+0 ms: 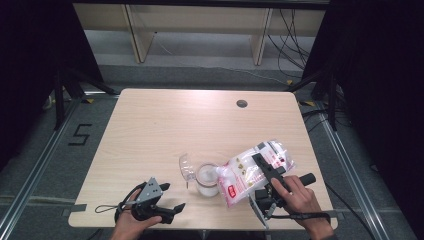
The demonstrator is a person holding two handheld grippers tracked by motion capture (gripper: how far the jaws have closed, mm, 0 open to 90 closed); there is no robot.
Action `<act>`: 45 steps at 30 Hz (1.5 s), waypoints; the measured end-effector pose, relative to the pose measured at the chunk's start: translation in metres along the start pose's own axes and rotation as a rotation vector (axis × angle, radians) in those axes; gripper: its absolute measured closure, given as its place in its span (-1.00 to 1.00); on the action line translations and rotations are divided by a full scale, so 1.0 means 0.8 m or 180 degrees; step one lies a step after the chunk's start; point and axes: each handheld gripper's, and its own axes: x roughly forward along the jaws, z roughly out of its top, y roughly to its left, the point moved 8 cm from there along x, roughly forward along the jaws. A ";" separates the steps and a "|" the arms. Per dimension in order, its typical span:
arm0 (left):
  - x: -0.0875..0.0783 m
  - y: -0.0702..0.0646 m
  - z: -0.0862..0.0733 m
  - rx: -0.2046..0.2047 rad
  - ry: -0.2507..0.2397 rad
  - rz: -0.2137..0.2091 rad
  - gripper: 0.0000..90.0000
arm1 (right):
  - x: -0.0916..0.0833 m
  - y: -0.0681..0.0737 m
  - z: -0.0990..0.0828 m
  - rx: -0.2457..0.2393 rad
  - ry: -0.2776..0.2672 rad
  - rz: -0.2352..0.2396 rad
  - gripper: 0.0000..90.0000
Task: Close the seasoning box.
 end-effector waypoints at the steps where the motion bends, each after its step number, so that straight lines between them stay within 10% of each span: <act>1: 0.000 0.000 0.000 -0.0005 0.0000 0.0001 -0.66 | -0.001 -0.003 0.000 -0.0069 0.0003 -0.0008 0.40; 6: 0.001 -0.004 0.002 -0.0090 -0.0079 -0.0035 -0.66 | -0.004 0.004 -0.006 0.0090 0.0077 0.0027 0.40; 15: 0.000 -0.003 0.002 -0.0070 -0.0059 -0.0032 -0.66 | -0.007 -0.003 -0.005 -0.0121 0.0024 -0.0009 0.40; 30: 0.000 -0.003 0.002 -0.0069 -0.0056 -0.0018 -0.66 | -0.012 0.002 -0.001 0.0001 0.0064 0.0031 0.40; 31: 0.000 -0.003 0.002 -0.0082 -0.0062 -0.0034 -0.66 | -0.010 -0.005 0.004 -0.0179 -0.0047 -0.0018 0.40; 43: 0.000 -0.003 0.002 -0.0080 -0.0060 -0.0012 -0.66 | -0.008 0.003 0.015 -0.0011 -0.0094 0.0027 0.41; 45: 0.001 -0.003 0.002 -0.0062 -0.0068 -0.0019 -0.66 | -0.007 -0.003 0.019 -0.0185 -0.0139 -0.0009 0.41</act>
